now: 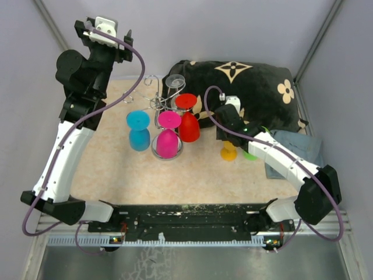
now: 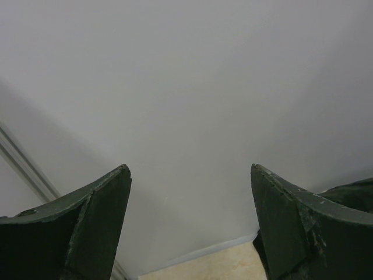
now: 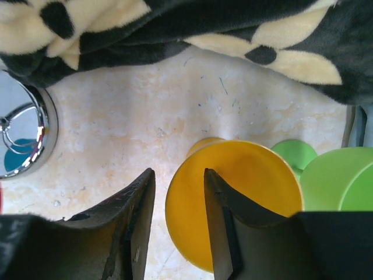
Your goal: Take the wine glass off the wine glass rack
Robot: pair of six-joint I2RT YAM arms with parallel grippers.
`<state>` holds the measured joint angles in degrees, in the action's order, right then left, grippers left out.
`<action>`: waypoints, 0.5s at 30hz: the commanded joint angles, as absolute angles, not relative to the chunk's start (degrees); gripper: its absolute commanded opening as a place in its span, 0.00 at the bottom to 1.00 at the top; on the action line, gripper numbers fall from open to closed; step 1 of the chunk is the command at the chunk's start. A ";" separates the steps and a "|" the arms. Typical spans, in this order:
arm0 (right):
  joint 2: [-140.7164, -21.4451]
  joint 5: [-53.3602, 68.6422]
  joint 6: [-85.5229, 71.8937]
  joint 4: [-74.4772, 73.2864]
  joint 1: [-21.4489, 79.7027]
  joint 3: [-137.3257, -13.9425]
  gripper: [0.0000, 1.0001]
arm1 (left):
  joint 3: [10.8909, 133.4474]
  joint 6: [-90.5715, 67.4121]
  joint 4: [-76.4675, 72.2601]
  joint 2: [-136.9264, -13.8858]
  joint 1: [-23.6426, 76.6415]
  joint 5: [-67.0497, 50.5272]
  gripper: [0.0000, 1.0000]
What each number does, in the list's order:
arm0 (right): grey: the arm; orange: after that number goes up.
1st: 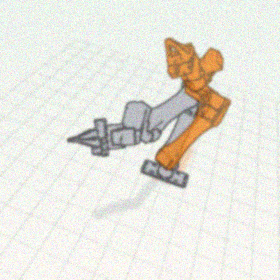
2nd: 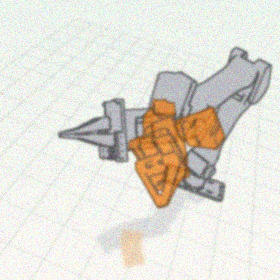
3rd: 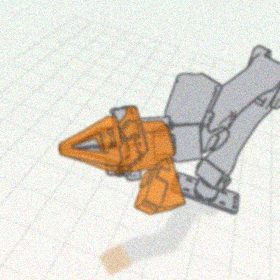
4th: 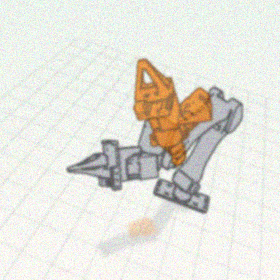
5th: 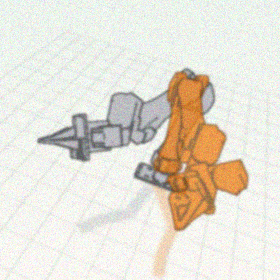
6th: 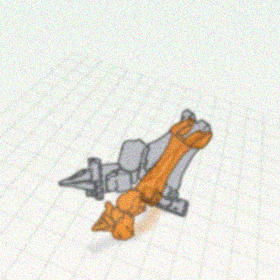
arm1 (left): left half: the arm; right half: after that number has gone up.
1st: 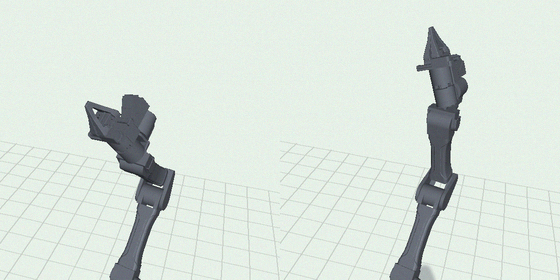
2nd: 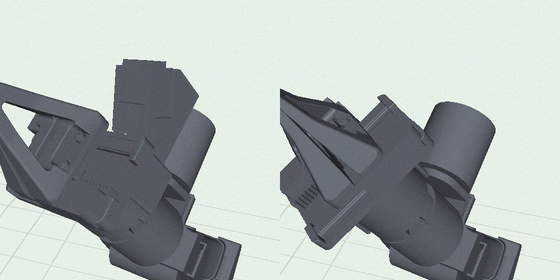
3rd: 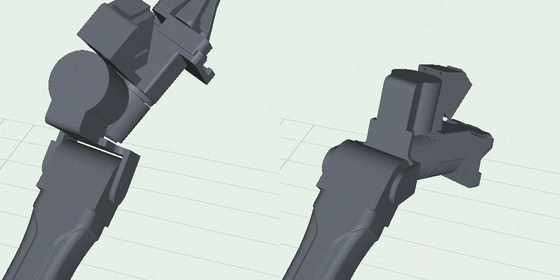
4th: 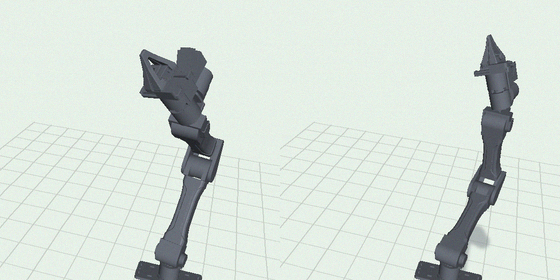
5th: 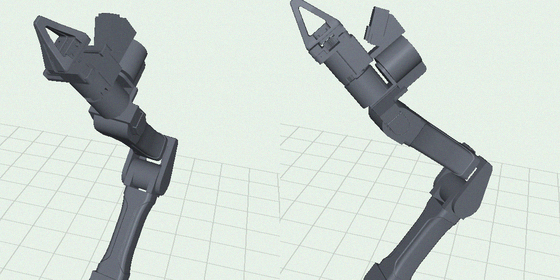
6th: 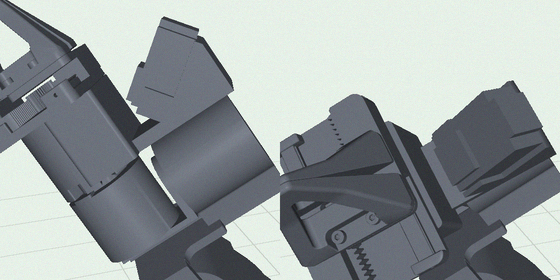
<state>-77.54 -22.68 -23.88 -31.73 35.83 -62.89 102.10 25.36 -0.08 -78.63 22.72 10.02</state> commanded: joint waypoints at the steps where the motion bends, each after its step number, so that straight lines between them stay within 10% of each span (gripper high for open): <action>1: -74.27 -23.98 -23.88 -33.43 36.04 -69.29 0.42 | 101.52 24.11 0.08 -76.86 22.42 10.52 0.88; 15: -69.77 -26.31 -21.54 -47.55 36.04 -92.20 0.64 | 104.38 -1.94 20.58 -75.14 4.79 2.83 0.88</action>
